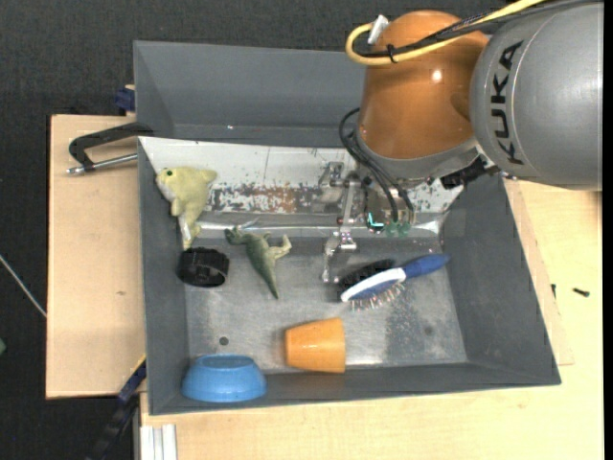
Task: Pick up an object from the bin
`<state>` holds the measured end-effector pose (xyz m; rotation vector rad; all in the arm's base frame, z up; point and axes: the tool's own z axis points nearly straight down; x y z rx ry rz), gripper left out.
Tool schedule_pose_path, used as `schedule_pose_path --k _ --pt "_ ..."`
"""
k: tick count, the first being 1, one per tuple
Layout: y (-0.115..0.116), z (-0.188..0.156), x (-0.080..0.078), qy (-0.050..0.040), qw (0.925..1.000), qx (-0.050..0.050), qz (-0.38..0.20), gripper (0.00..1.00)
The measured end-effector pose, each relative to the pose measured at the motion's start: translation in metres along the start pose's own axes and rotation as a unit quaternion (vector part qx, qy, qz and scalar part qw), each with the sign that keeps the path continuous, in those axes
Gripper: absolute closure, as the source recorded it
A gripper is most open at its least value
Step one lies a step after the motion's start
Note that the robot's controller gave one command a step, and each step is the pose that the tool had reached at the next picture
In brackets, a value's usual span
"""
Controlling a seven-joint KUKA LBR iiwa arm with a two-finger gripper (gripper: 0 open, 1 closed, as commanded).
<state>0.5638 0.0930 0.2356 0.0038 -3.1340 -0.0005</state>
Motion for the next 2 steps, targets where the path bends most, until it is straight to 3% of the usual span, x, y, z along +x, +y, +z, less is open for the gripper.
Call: schedule_pose_path --k 1,2 --pt "-0.051 0.116 0.005 0.0004 0.9985 0.001 -0.055 0.0" --pt "-0.139 0.154 0.04 -0.0018 0.996 -0.001 -0.089 0.0"
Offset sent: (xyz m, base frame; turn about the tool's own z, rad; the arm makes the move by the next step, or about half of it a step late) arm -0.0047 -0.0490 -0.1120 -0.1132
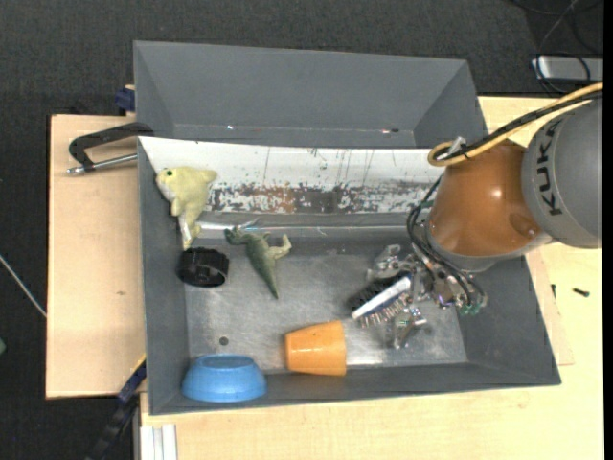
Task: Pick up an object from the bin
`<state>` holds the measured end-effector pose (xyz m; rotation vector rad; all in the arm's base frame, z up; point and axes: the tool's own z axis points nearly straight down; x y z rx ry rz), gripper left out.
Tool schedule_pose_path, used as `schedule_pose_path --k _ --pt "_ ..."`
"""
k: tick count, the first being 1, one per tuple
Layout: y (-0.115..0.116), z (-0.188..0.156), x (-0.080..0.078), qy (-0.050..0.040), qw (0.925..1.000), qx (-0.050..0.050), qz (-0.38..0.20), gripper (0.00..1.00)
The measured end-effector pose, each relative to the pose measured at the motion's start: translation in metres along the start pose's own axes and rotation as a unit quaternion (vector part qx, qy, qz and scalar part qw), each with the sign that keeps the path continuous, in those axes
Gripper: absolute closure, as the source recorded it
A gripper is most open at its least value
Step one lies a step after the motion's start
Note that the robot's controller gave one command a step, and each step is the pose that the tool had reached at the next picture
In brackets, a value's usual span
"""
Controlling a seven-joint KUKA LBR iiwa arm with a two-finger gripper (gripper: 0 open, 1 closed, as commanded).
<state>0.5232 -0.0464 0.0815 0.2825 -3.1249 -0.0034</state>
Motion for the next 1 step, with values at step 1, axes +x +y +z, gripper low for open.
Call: schedule_pose_path --k 1 --pt "0.0036 -0.0039 -0.0052 -0.0066 1.0 0.001 -0.003 1.0"
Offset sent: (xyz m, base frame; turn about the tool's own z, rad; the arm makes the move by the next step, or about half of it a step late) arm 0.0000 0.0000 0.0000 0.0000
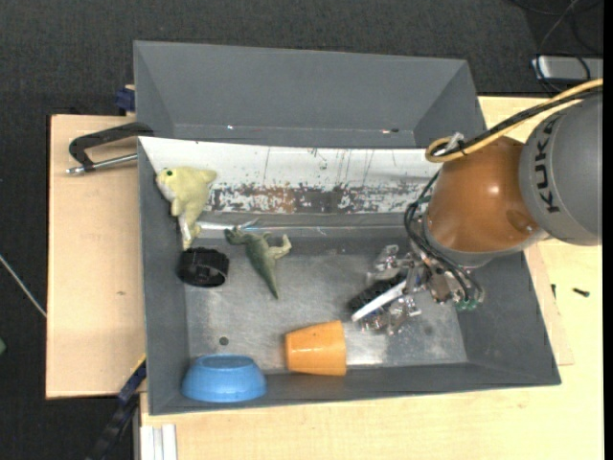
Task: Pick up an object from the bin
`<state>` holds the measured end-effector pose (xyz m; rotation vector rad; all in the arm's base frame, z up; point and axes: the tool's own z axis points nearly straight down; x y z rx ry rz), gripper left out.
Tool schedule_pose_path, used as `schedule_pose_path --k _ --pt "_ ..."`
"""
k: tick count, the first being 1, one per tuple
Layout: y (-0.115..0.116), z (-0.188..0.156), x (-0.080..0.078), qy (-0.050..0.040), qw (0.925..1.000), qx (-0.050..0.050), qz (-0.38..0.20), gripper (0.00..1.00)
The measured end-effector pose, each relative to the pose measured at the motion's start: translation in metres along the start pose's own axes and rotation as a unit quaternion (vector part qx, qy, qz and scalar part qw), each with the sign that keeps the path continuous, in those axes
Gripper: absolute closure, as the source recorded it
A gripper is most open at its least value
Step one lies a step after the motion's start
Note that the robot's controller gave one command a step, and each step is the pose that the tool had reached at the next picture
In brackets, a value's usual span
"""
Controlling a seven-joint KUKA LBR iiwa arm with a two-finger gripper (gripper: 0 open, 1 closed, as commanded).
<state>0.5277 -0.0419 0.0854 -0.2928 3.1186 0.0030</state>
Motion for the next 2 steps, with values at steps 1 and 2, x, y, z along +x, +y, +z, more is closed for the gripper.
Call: schedule_pose_path --k 1,2 --pt "-0.007 -0.035 0.007 -0.0015 0.9999 0.0 0.014 1.0" --pt "-0.013 -0.124 0.015 -0.0015 0.9996 0.002 0.03 1.0"
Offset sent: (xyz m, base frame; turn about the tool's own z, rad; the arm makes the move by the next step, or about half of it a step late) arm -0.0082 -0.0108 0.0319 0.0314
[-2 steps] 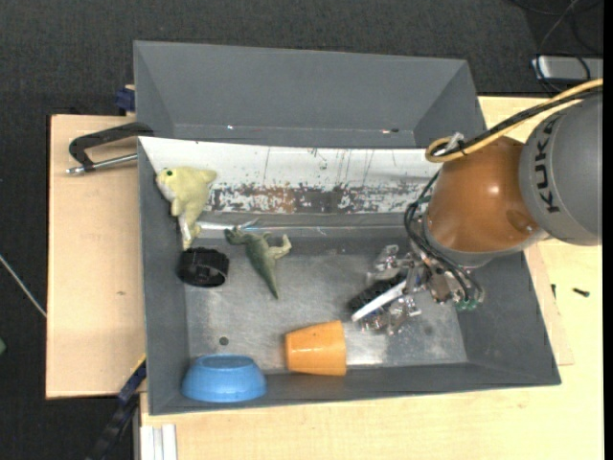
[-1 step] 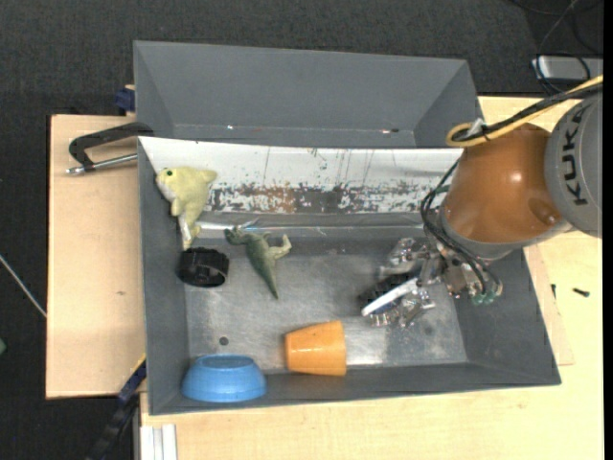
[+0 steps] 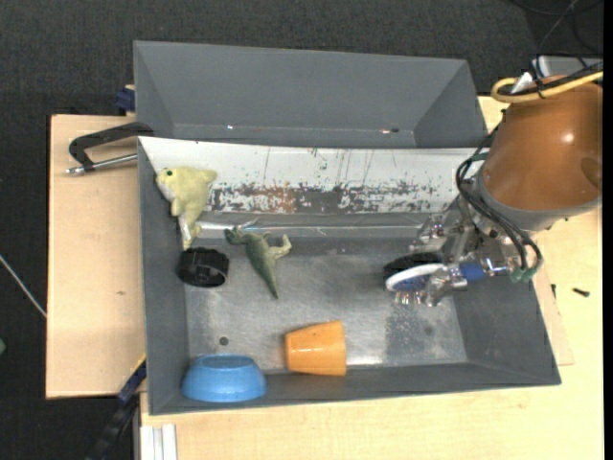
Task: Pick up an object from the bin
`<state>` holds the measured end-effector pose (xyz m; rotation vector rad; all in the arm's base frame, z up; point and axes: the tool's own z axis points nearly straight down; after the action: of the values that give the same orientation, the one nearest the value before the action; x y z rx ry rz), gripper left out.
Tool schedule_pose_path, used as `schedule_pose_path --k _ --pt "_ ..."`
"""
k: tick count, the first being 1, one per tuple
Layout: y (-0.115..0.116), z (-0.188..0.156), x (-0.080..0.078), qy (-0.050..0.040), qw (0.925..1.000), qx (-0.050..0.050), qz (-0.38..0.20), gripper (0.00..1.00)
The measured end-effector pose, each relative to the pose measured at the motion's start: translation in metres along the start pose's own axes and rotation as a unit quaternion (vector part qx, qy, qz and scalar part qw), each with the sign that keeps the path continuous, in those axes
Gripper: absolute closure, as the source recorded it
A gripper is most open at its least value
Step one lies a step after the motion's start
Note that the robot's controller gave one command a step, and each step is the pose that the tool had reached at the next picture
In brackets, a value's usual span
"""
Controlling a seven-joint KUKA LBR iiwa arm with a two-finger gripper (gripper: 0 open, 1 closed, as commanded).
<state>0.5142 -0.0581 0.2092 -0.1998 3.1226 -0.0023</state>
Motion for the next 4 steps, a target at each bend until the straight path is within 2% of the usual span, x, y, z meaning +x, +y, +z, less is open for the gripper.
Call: schedule_pose_path --k 1,2,3,4 --pt "0.0 0.004 0.001 0.0037 1.0 -0.001 0.0 0.0" --pt "-0.014 0.139 0.013 0.0035 0.9859 -0.002 -0.168 0.0" --pt "-0.015 0.137 0.012 0.002 0.986 -0.002 -0.167 1.0" --pt "-0.005 0.017 0.005 -0.0004 0.9682 0.0 -0.25 1.0"
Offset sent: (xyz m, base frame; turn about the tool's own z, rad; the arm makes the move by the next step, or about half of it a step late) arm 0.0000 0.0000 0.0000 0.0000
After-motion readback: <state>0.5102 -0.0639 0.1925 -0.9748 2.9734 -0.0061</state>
